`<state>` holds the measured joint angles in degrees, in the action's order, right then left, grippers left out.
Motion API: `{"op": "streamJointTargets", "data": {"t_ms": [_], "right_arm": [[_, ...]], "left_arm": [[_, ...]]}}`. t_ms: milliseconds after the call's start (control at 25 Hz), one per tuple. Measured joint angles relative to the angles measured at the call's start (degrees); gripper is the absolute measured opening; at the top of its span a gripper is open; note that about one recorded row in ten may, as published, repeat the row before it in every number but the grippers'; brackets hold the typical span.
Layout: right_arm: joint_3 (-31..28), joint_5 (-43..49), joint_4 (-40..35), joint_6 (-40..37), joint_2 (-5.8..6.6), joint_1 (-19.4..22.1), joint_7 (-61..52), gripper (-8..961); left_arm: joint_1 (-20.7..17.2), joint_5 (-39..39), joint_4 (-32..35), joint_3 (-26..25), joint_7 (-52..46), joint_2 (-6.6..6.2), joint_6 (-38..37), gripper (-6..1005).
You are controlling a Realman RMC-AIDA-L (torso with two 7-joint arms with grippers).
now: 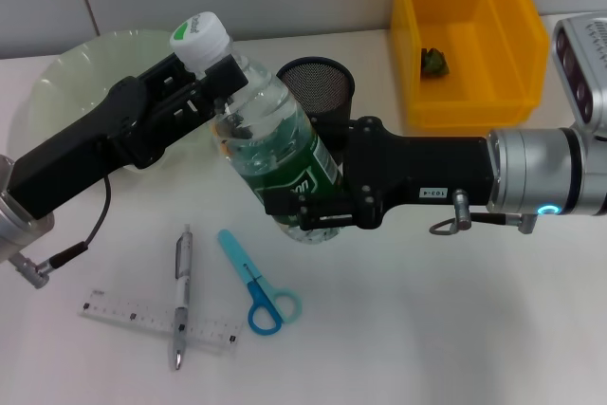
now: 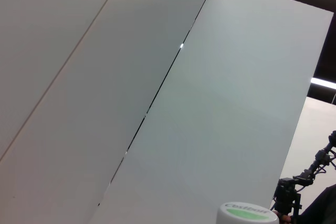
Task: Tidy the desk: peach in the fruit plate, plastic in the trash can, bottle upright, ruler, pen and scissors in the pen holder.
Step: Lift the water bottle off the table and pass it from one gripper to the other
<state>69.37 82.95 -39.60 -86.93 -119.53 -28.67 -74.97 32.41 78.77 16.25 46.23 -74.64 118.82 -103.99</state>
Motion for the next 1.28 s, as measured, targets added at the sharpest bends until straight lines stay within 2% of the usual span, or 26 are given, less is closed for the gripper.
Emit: {"op": "streamJointTargets", "data": {"t_ms": [1040,1200,1280], "right_arm": [[0.07,0.01,0.94,0.01,0.09,-0.07,0.01,808],[0.12,0.01,0.94,0.01,0.09,-0.07,0.01,809],[0.13,0.01,0.94,0.00,0.09,-0.07,0.01,810]], "left_arm": [[-0.30,-0.04,0.01,-0.34,0.29,0.00,-0.17,629],[-0.33,-0.08,0.01,-0.36,0.29,-0.02,-0.17,487],[-0.33,-0.09,0.01,-0.31,0.29,-0.05,-0.16,471]]}}
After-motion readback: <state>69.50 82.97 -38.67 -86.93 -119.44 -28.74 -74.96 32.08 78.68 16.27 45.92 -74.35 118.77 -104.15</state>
